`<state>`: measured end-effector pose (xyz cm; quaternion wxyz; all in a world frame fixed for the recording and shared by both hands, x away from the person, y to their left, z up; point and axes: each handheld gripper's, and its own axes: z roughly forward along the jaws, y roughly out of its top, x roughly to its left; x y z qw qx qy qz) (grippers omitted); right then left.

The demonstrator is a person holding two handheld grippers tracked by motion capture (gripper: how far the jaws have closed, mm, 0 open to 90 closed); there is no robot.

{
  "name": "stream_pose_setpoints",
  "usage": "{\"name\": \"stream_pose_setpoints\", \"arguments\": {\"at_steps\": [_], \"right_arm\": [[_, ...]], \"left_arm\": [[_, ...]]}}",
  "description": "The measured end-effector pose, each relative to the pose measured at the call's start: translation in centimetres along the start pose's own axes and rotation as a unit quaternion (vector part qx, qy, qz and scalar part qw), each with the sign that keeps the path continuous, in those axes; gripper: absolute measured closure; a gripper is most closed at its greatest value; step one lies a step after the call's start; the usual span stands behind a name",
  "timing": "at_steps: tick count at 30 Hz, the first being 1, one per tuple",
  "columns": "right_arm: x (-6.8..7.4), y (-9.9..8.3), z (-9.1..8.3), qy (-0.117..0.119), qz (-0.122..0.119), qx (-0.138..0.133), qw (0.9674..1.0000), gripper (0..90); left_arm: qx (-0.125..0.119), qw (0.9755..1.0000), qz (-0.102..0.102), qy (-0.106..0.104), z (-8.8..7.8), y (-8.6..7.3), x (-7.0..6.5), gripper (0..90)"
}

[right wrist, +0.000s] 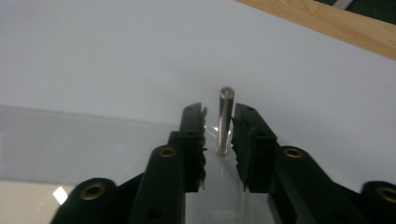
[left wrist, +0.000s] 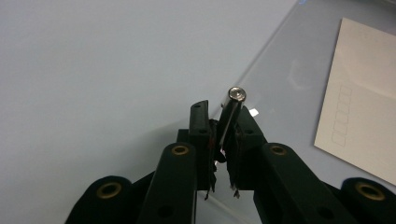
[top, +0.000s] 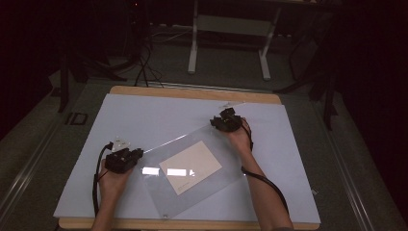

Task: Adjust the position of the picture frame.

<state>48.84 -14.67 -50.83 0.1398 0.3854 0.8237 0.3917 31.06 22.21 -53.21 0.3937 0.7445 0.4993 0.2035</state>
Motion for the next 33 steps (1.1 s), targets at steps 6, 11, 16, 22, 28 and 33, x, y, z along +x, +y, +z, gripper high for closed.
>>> {"name": "stream_pose_setpoints", "arguments": {"at_steps": [6,11,16,22,28,33], "right_arm": [[0.3,0.2,1.2,-0.022,-0.011,0.007,0.9997,82.3],[0.1,0.1,1.6,-0.021,-0.004,0.006,0.9997,83.5],[0.1,0.2,1.9,-0.021,-0.007,0.015,0.9997,83.8],[-0.3,0.0,2.1,-0.006,0.019,0.014,0.9997,84.0],[-0.7,0.0,1.9,0.008,0.059,0.009,0.9982,82.4],[-1.2,-0.2,0.8,0.016,0.084,0.008,0.9963,81.3]], "left_arm": [[0.002,1.0,0.001,0.003,0.2,0.0,-0.1,78.6],[0.011,0.9999,0.004,0.007,0.7,-0.1,0.0,80.1],[0.012,0.9999,-0.004,0.006,0.9,-0.2,-0.1,81.4],[0.01,0.9999,-0.011,0.002,0.9,-0.2,0.0,82.7],[0.016,0.9984,-0.04,-0.036,0.9,0.0,0.9,81.6],[0.016,0.9981,-0.036,-0.048,0.9,0.9,0.8,81.3]]}}
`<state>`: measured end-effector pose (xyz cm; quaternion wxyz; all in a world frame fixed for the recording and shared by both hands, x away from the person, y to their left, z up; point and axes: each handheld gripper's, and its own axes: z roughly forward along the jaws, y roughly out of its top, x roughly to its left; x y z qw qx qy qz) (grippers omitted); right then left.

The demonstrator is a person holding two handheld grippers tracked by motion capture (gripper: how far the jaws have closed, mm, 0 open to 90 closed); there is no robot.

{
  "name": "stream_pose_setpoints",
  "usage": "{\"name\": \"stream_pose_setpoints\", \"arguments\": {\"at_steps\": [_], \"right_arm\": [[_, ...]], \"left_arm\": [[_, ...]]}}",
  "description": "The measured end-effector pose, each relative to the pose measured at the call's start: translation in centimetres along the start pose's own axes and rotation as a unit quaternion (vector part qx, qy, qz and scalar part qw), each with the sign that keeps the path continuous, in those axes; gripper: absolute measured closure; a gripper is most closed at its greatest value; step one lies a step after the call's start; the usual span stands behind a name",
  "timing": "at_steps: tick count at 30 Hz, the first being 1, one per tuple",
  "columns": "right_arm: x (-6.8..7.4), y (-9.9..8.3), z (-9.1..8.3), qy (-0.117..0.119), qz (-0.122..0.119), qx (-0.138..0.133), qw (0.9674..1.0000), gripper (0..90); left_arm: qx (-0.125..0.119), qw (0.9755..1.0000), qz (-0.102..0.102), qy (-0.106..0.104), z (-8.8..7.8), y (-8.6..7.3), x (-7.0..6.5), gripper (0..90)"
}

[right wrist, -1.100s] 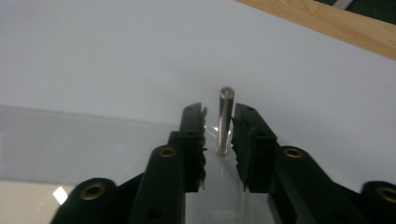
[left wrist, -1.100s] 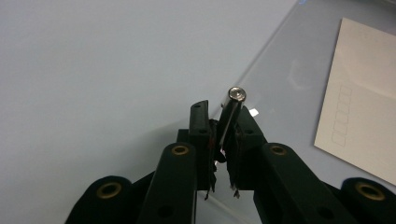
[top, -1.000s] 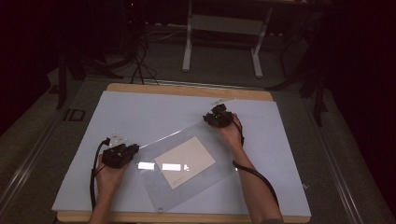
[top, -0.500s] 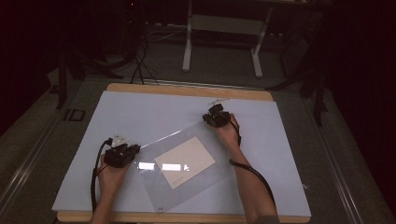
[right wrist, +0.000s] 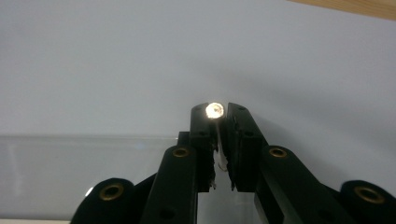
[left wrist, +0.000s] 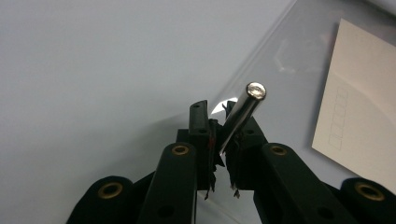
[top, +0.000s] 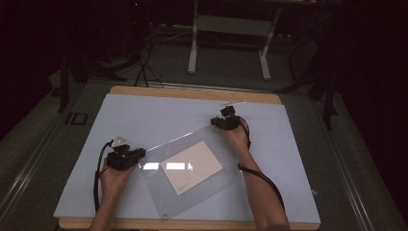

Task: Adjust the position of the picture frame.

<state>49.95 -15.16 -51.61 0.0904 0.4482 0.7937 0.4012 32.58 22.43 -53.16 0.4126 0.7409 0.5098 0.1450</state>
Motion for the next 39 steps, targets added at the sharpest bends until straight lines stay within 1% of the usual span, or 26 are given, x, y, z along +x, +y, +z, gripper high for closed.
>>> {"name": "stream_pose_setpoints", "arguments": {"at_steps": [2,5,7,10,13,15,16,19,20,21,22,23,24,25,27,29,32,34,35,36,37,39], "right_arm": [[-0.3,-0.1,-0.9,0.007,0.015,-0.007,0.9998,80.2],[-0.5,-0.5,-2.3,0.009,0.018,-0.002,0.9998,80.2],[-0.8,-0.9,-3.3,0.008,0.022,-0.002,0.9997,80.2],[-1.2,-1.5,-4.9,0.005,0.038,-0.011,0.9992,80.1],[-1.6,-2.2,-6.4,0.002,0.051,-0.016,0.9986,80.3],[-2.0,-2.8,-7.3,-0.002,0.059,-0.019,0.9981,80.3],[-2.2,-3.1,-7.8,-0.005,0.065,-0.021,0.9977,80.1],[-2.7,-4.2,-8.5,-0.019,0.072,-0.017,0.9971,80.3],[-2.7,-4.2,-8.5,-0.019,0.072,-0.017,0.9971,80.3],[-3.0,-5.0,-8.7,-0.023,0.072,-0.015,0.9971,79.6],[-3.2,-5.3,-8.7,-0.026,0.073,-0.013,0.9969,79.4],[-3.3,-5.6,-8.6,-0.03,0.072,-0.013,0.9969,79.0],[-3.4,-5.9,-8.5,-0.031,0.076,-0.01,0.9965,78.9],[-3.5,-6.3,-8.2,-0.034,0.079,-0.006,0.9963,79.1],[-3.8,-6.7,-8.1,-0.026,0.091,-0.017,0.9954,78.6],[-3.6,-6.6,-8.1,-0.031,0.082,-0.015,0.996,78.8],[-3.5,-6.3,-8.3,-0.028,0.074,-0.019,0.9967,78.6],[-3.5,-6.1,-8.1,-0.028,0.072,-0.017,0.9969,78.8],[-3.5,-6.2,-7.9,-0.029,0.072,-0.013,0.9969,79.2],[-3.6,-6.3,-7.7,-0.027,0.073,-0.015,0.9969,78.9],[-3.7,-6.4,-7.7,-0.021,0.079,-0.017,0.9965,78.6],[-3.7,-6.4,-7.7,-0.021,0.077,-0.019,0.9967,78.6]], "left_arm": [[-0.002,1.0,-0.002,-0.008,0.1,0.6,0.3,80.6],[-0.002,0.9999,0.001,-0.012,0.4,1.8,0.6,80.3],[0.002,0.9998,0.004,-0.019,0.7,2.9,0.7,80.4],[0.007,0.9995,0.015,-0.028,1.2,5.0,0.9,80.4],[0.013,0.9992,0.015,-0.035,2.2,7.1,1.0,80.3],[0.021,0.9987,0.015,-0.044,3.4,8.0,1.1,80.4],[0.024,0.9985,0.01,-0.048,4.0,8.2,1.0,80.4],[0.043,0.9979,0.006,-0.048,6.2,8.5,0.9,80.7],[0.043,0.9979,0.006,-0.048,6.2,8.5,0.9,80.8],[0.057,0.9976,0.001,-0.04,7.6,8.3,0.8,80.8],[0.068,0.9971,0.005,-0.033,8.2,8.1,0.7,81.0],[0.069,0.9972,0.006,-0.03,8.6,7.9,0.5,81.4],[0.064,0.9976,0.002,-0.029,8.6,7.8,0.4,81.0],[0.066,0.9975,0.009,-0.022,8.6,7.8,0.2,80.7],[0.069,0.9974,0.013,-0.014,8.6,7.9,0.0,81.3],[0.069,0.9975,0.012,-0.01,8.5,7.9,-0.1,81.3],[0.065,0.9978,0.011,-0.005,8.2,7.7,-0.1,81.5],[0.069,0.9975,0.012,-0.003,8.1,7.6,-0.1,81.6],[0.064,0.9979,0.01,-0.005,8.1,7.4,-0.1,81.5],[0.061,0.9981,0.005,-0.005,8.1,7.3,-0.1,81.3],[0.06,0.9982,0.004,-0.005,8.1,7.3,-0.1,81.1],[0.058,0.9983,0.001,-0.009,8.1,7.3,0.0,80.6]]}}
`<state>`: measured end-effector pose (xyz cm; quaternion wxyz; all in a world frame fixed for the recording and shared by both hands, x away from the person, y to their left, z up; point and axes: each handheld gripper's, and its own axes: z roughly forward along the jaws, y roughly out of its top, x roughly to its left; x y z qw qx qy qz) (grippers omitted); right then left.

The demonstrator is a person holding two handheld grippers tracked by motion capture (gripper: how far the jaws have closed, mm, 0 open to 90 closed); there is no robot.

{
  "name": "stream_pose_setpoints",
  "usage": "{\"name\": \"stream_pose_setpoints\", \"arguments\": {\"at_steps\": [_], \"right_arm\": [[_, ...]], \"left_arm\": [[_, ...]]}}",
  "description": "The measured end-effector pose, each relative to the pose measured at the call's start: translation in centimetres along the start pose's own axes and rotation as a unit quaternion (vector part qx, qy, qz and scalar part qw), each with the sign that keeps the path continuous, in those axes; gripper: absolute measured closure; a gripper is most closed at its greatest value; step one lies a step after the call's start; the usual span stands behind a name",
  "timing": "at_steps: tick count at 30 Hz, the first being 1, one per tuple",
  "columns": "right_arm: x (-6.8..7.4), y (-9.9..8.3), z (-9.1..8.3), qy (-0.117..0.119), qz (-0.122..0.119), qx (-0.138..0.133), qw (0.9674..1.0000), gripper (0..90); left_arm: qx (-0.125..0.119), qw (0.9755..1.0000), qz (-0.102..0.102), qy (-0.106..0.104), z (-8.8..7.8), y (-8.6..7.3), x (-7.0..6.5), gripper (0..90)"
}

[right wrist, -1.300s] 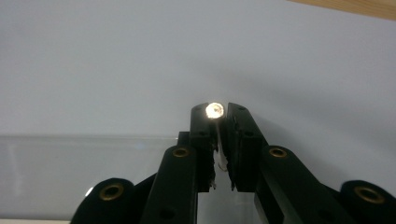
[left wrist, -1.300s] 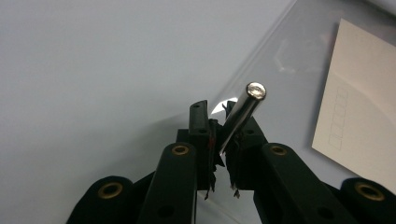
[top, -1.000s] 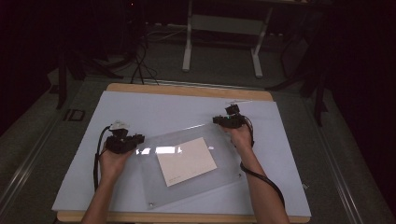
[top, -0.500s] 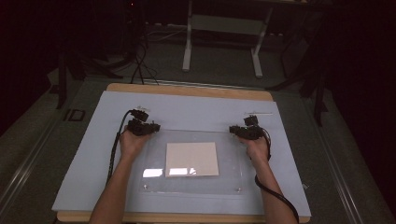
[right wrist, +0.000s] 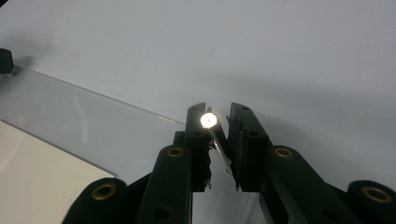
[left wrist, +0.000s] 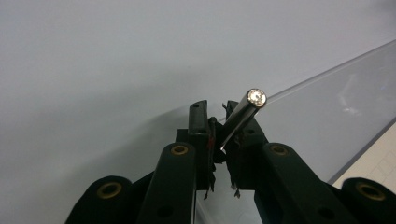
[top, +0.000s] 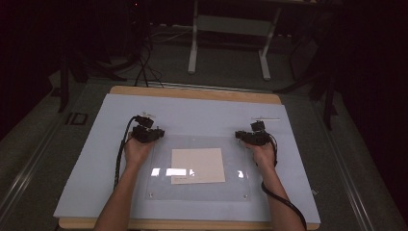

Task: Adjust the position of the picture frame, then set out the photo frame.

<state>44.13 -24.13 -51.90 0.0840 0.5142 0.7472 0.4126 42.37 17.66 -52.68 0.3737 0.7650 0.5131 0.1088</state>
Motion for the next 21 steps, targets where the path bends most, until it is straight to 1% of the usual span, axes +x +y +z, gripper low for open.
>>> {"name": "stream_pose_setpoints", "arguments": {"at_steps": [2,4,5,6,7,8,9,10,13,14,15,17,19,21], "right_arm": [[0.0,0.0,0.0,0.0,0.001,0.0,1.0,78.5],[-0.1,-0.1,0.1,0.002,-0.001,0.0,1.0,78.3],[-0.2,-0.2,0.2,0.004,-0.001,0.001,1.0,78.2],[-0.2,-0.2,0.3,0.006,-0.001,-0.001,1.0,78.1],[-0.3,-0.3,0.3,0.007,0.0,0.0,1.0,78.0],[-0.3,-0.3,0.4,0.008,0.0,0.0,1.0,77.9],[-0.3,-0.3,0.4,0.009,0.0,0.0,1.0,77.8],[-0.4,-0.3,0.4,0.009,0.0,0.001,1.0,77.8],[-0.3,-0.4,0.5,0.008,0.002,0.0,1.0,77.7],[-0.3,-0.4,0.5,0.008,0.002,0.0,1.0,77.7],[-0.3,-0.4,0.5,0.008,0.002,0.0,1.0,77.7],[-0.3,-0.4,0.5,0.007,0.001,0.002,1.0,77.7],[-0.3,-0.4,0.5,0.007,0.001,0.003,1.0,77.8],[-0.3,-0.4,0.5,0.006,0.0,0.003,1.0,77.8]], "left_arm": [[-0.003,1.0,-0.002,-0.004,0.0,-0.1,0.1,79.9],[-0.009,0.9998,-0.016,-0.013,0.0,-0.3,0.3,78.8],[-0.011,0.9997,-0.018,-0.015,-0.1,-0.4,0.4,78.3],[-0.015,0.9994,-0.023,-0.022,-0.1,-0.5,0.5,77.5],[-0.024,0.9991,-0.029,-0.022,-0.1,-0.6,0.6,75.2],[-0.031,0.9989,-0.031,-0.017,-0.2,-0.7,0.7,70.5],[-0.036,0.9987,-0.029,-0.021,-0.3,-0.8,0.8,68.9],[-0.044,0.9984,-0.022,-0.026,-0.4,-0.9,0.7,68.5],[-0.067,0.9975,0.005,-0.023,-1.0,-1.1,0.4,62.1],[-0.067,0.9975,0.005,-0.023,-1.0,-1.1,0.4,61.2],[-0.084,0.996,0.017,-0.025,-1.4,-1.2,0.3,61.2],[-0.094,0.9949,0.023,-0.027,-1.8,-1.2,0.3,59.6],[-0.108,0.9932,0.032,-0.03,-2.2,-1.3,0.4,59.6],[-0.115,0.9926,0.034,-0.02,-2.4,-1.5,0.4,61.9]]}}
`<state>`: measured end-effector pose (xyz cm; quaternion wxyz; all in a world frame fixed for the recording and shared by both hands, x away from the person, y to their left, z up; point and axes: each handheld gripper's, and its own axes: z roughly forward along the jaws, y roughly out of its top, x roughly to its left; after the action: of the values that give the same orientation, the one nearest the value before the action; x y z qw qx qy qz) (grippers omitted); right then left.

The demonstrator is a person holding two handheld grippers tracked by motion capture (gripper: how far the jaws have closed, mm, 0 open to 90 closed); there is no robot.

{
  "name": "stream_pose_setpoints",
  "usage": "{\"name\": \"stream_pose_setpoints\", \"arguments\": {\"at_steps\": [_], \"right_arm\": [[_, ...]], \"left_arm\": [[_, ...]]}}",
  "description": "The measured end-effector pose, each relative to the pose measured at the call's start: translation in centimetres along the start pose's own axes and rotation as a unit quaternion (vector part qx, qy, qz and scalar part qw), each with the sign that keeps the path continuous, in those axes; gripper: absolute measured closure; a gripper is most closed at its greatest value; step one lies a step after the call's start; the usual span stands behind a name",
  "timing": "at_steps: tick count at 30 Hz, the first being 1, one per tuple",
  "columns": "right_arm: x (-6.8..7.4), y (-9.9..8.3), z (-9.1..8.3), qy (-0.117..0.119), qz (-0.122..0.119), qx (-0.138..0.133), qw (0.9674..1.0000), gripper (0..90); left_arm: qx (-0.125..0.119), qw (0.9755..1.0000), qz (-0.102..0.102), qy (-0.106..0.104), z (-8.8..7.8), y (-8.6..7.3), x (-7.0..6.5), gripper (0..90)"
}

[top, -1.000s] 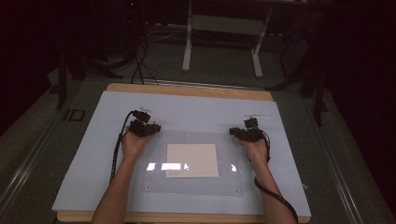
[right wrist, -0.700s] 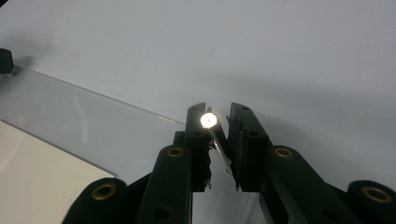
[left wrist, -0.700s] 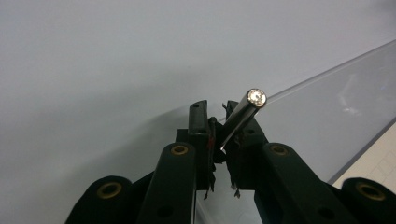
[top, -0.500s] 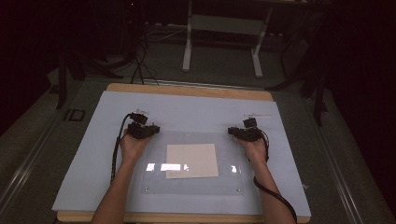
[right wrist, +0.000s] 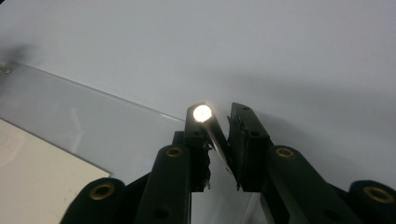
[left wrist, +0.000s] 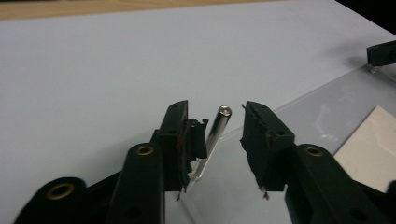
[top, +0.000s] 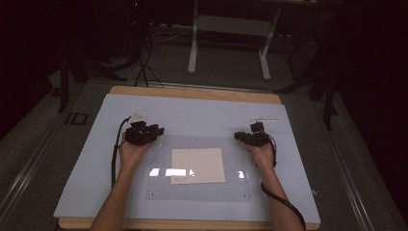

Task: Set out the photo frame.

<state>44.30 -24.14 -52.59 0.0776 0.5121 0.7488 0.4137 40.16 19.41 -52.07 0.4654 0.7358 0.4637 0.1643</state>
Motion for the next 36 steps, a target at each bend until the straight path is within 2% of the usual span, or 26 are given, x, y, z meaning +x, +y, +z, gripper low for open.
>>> {"name": "stream_pose_setpoints", "arguments": {"at_steps": [2,3,5,9,14,17,19,21,24,27,30,34,36], "right_arm": [[0.0,0.0,0.0,0.0,0.0,0.0,1.0,77.8],[0.0,0.0,0.0,0.001,-0.001,0.0,1.0,77.8],[-0.1,0.0,0.0,0.002,-0.002,0.0,1.0,77.7],[-0.1,-0.1,0.0,0.003,-0.002,-0.001,1.0,77.7],[0.0,-0.1,0.1,0.0,-0.005,0.0,1.0,77.9],[0.0,-0.1,0.1,0.0,-0.005,0.0,1.0,77.9],[0.0,-0.1,0.1,-0.001,-0.005,0.001,1.0,77.9],[0.0,-0.1,0.1,0.0,-0.006,0.001,1.0,78.0],[0.0,-0.1,0.0,-0.002,-0.012,0.003,0.9999,78.2],[0.3,-0.3,-0.3,-0.014,-0.037,-0.003,0.9992,78.4],[0.5,-0.6,-1.1,-0.016,-0.059,-0.021,0.9979,77.3],[0.8,-0.8,-2.2,-0.019,-0.1,-0.058,0.9932,77.4],[0.9,-0.7,-2.3,-0.018,-0.115,-0.062,0.9913,78.7]], "left_arm": [[-0.002,0.9999,0.001,0.01,-0.2,-0.2,0.1,67.8],[-0.003,1.0,0.0,0.007,-0.2,-0.2,0.1,70.4],[-0.005,1.0,0.007,0.004,-0.2,-0.4,0.0,75.2],[0.0,0.9996,0.025,0.01,0.0,-0.6,-0.3,81.6],[-0.001,0.9994,0.031,0.017,0.0,-0.6,-0.5,82.6],[-0.006,0.9993,0.028,0.025,0.2,-0.6,-0.5,78.3],[-0.01,0.9995,0.024,0.016,0.2,-0.6,-0.5,80.1],[-0.01,0.9994,0.027,0.018,0.3,-0.6,-0.5,82.7],[-0.011,0.9998,0.013,0.009,0.3,-0.7,-0.3,83.3],[-0.013,0.9999,0.007,0.008,0.3,-0.7,-0.3,82.9],[-0.014,0.9999,0.004,0.007,0.3,-0.8,-0.2,82.9],[-0.014,0.9999,0.001,0.008,0.3,-0.8,-0.3,82.8],[-0.013,0.9999,-0.001,0.007,0.3,-0.8,-0.2,82.7]]}}
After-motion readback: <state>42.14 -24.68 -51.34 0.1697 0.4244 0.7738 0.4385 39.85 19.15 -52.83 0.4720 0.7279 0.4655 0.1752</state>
